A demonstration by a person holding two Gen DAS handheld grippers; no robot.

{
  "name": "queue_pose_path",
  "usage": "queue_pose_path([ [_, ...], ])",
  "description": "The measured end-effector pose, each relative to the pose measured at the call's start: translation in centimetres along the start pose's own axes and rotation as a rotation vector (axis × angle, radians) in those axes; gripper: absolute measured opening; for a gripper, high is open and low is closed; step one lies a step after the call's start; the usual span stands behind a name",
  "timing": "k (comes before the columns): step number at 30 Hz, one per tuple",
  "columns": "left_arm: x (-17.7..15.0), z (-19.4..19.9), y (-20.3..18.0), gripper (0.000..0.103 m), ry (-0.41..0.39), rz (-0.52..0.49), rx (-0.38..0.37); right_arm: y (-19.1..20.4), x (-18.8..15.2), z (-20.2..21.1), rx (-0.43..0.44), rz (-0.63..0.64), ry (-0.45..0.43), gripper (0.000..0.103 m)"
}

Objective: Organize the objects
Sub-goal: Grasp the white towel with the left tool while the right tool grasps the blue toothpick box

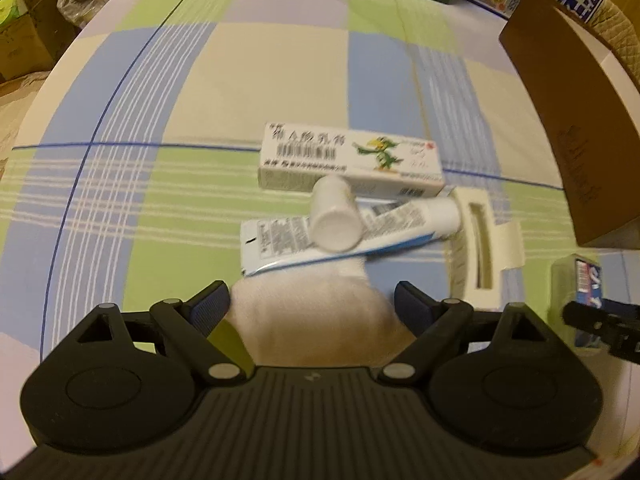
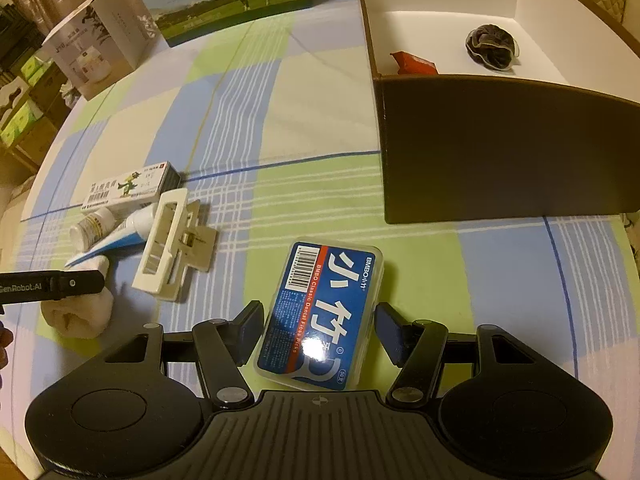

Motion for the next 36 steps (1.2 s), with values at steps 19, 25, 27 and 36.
queue_pose_path([
  [19,-4.8,3.3,-1.5,0.040,-0.025,-0.093,-0.048,-0.9,-3.3,1.9,0.040,0.088,0.008,0.055],
  [25,-6.3,4.7,-3.8,0.040,-0.023,-0.117,-0.079,-1.6,-3.8,3.5,0.055,0.080,-0.006,0.055],
  [27,-6.2,5.2,-4.6,0.040,-0.031,-0.127,-0.085,-1.9,-3.9,4.2,0.059,0.082,-0.011,0.055],
  [36,-4.3,8.0,-8.5,0.040,-0.106,-0.180,-0.120,-2.9,-3.3,7.4,0.082,0.078,-0.059,0.055],
])
Point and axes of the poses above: each gripper's, at about its wrist camera, not at the fingertips, and z roughly against the way its jaws point, y to its left, x to its top, the point moved 10 cm from there along -z, roughly the way its jaws point, and after that the axes turned 8 degrees about -z, right-handed, at the moved point
